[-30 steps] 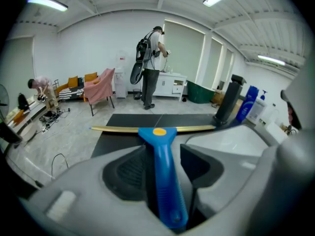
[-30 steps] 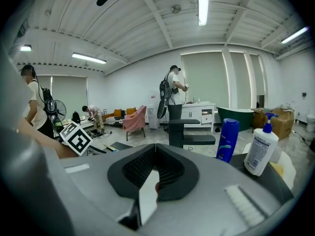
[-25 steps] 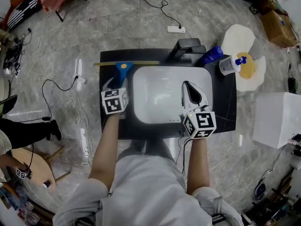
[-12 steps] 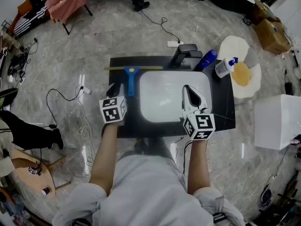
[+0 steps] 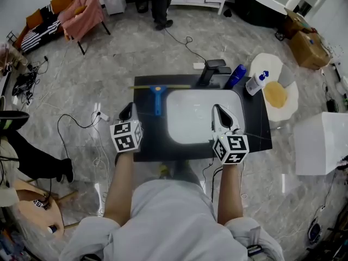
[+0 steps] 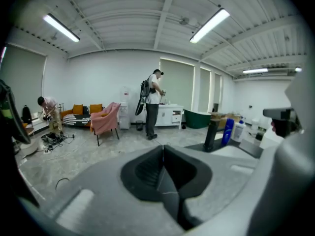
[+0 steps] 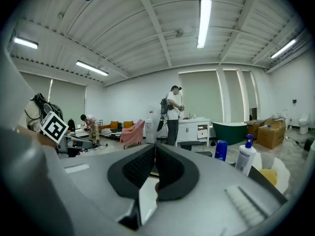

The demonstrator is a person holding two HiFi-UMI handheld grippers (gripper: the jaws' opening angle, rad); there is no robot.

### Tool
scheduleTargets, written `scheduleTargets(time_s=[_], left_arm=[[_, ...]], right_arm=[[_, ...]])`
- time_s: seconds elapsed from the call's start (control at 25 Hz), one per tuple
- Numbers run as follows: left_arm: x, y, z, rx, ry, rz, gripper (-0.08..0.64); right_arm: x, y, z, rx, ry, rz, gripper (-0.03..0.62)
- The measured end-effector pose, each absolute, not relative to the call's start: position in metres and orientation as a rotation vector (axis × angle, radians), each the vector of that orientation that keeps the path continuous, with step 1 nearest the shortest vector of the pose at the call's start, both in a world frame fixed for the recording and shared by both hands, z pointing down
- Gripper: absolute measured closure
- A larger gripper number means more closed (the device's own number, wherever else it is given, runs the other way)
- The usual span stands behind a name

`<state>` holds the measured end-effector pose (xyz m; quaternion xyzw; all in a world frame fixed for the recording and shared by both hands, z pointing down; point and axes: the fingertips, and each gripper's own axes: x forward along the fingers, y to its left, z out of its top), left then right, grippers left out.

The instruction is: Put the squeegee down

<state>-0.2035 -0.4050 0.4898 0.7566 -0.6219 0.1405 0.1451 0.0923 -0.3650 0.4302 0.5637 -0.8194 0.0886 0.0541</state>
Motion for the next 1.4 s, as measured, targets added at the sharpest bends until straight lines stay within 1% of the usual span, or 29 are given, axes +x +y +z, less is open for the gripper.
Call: scheduleTargets(time_s=[0.56,0.84,1.4], left_arm=[[-0.236,-0.365,0.425,2.276,-1.864,0.308,0.561],[-0.235,-0.355,0.400,2.372,-1.881,0.258,0.561],[-0.230,-0.353,0.379,2.457,-1.863,0.168,0.561]], right_arm=[[0.067,-0.343,0.412,1.705,-2.528,0.216,0.588],[0.066,-0.340,0.405,1.719,-2.532,0.196,0.589],[0.072,-0.334,0.395,1.781,-2.507,0.155,0.589]])
